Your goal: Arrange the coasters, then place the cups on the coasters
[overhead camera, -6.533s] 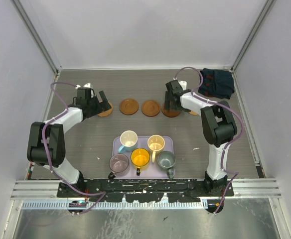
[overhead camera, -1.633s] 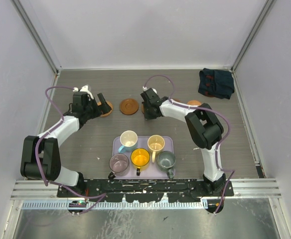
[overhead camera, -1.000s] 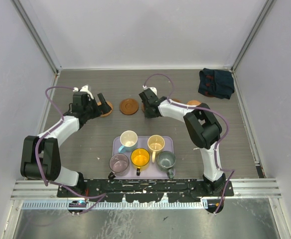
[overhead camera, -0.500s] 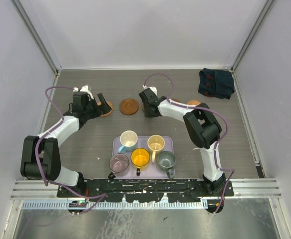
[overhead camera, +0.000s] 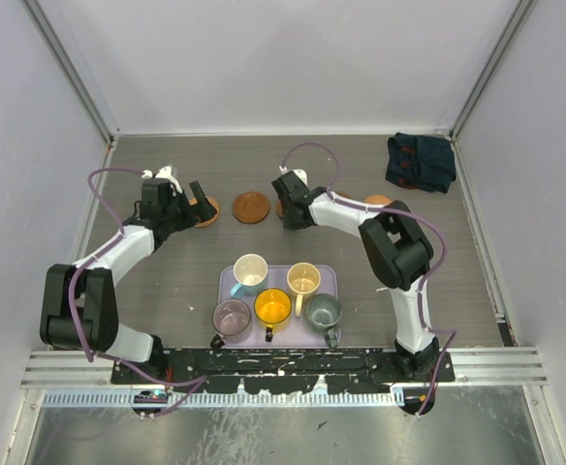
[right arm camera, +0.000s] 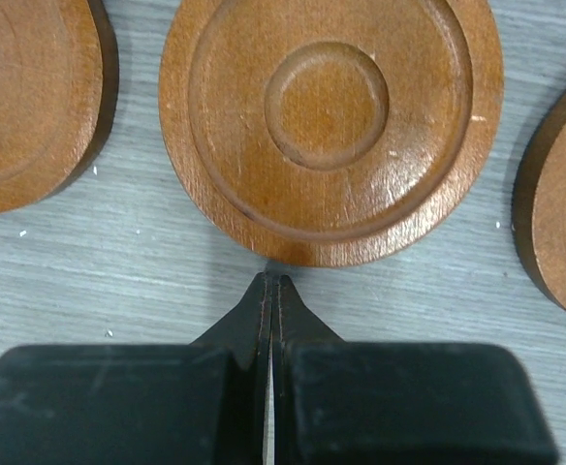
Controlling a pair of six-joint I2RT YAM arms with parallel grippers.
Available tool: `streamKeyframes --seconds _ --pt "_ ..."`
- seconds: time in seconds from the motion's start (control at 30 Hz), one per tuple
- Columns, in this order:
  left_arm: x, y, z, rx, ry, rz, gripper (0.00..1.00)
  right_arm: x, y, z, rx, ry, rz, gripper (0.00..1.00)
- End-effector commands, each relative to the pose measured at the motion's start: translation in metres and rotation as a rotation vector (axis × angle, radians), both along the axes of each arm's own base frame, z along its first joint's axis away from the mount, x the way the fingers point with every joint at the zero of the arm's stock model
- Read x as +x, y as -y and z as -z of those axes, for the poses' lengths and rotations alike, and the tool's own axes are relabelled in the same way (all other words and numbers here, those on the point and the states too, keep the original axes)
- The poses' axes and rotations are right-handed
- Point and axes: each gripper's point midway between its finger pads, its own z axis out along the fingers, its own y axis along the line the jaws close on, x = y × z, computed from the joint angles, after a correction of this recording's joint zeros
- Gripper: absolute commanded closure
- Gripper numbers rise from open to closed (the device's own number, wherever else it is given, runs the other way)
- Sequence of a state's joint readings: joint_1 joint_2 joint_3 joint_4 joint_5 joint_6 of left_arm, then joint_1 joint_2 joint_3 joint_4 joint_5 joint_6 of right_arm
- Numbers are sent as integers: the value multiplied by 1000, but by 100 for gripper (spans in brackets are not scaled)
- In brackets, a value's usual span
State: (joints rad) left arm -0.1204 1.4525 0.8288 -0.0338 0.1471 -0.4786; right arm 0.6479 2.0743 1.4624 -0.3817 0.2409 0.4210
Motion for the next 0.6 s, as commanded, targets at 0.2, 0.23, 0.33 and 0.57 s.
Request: streamKeyframes --seconds 0.2,0.23,0.33,0.57 --pt "13 5 -29 -12 100 21 2 -17 2 -93 118 121 -46 99" --pt "13 5 -30 -11 104 22 2 -19 4 -100 121 136 -44 99" --pt "12 5 -33 -10 109 22 2 -18 19 -121 110 214 -5 99" --pt "10 -8 -27 36 92 -37 2 -18 66 -157 73 377 157 99"
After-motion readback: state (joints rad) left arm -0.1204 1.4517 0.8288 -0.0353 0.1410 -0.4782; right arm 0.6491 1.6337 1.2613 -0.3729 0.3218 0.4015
